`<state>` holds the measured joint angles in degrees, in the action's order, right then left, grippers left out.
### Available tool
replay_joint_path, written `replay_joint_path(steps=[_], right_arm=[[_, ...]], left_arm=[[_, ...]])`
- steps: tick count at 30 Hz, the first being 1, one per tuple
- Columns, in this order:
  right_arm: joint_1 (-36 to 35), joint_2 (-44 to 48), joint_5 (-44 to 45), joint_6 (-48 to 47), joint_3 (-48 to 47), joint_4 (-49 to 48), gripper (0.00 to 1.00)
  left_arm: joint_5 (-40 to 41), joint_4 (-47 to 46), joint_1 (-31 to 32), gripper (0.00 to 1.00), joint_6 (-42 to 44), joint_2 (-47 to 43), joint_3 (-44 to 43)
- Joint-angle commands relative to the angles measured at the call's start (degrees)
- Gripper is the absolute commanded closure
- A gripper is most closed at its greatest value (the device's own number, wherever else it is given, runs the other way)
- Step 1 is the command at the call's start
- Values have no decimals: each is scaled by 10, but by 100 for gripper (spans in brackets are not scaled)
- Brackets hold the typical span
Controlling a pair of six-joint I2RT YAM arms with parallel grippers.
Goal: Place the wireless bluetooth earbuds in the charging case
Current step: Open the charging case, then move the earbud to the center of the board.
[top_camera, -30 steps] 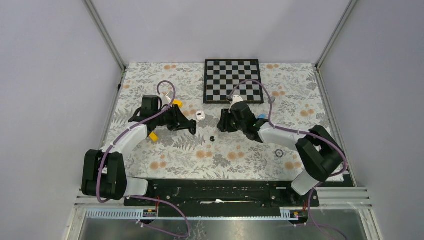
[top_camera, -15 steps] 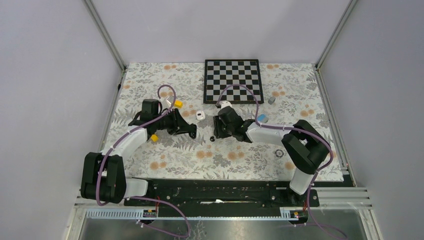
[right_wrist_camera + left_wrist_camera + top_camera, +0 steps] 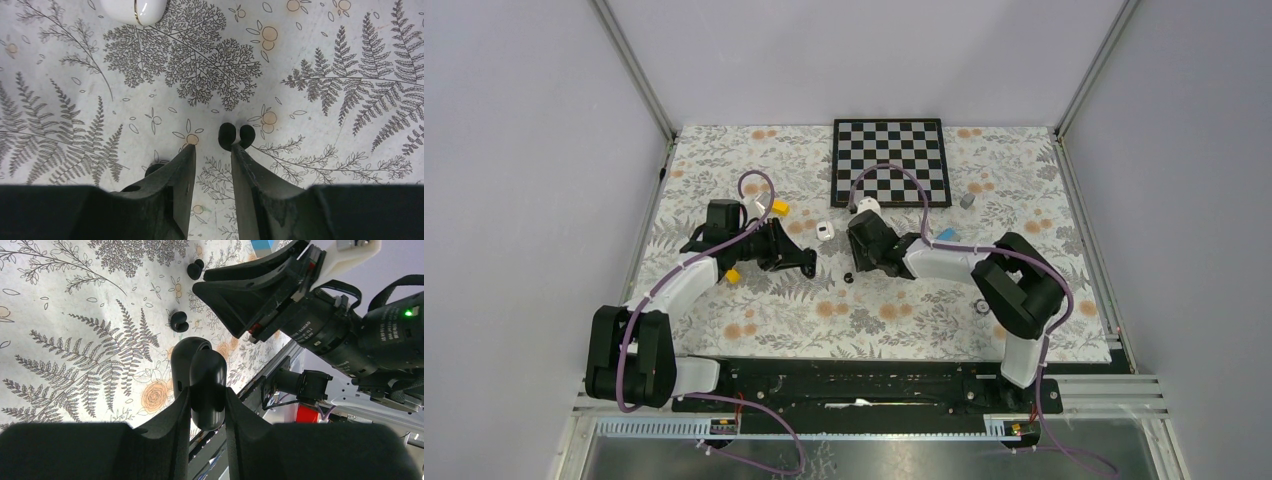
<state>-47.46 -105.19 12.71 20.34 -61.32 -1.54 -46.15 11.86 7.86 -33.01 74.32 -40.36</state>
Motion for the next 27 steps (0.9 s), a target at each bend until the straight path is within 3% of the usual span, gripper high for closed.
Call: replay_joint_path(steps=[1, 17, 23, 27], right_arm=[[-3, -22, 30, -30, -34, 30, 61], [0, -60, 41, -46, -61, 29, 61], [1, -57, 42, -57, -69, 29, 75], [1, -35, 41, -61, -60, 29, 76]], left_arm=[[-22, -31, -4, 100, 6, -9, 2], [-31, -32, -4, 100, 7, -2, 3], [-33, -32, -4, 100, 6, 0, 1], [-33, -33, -4, 100, 6, -1, 2]])
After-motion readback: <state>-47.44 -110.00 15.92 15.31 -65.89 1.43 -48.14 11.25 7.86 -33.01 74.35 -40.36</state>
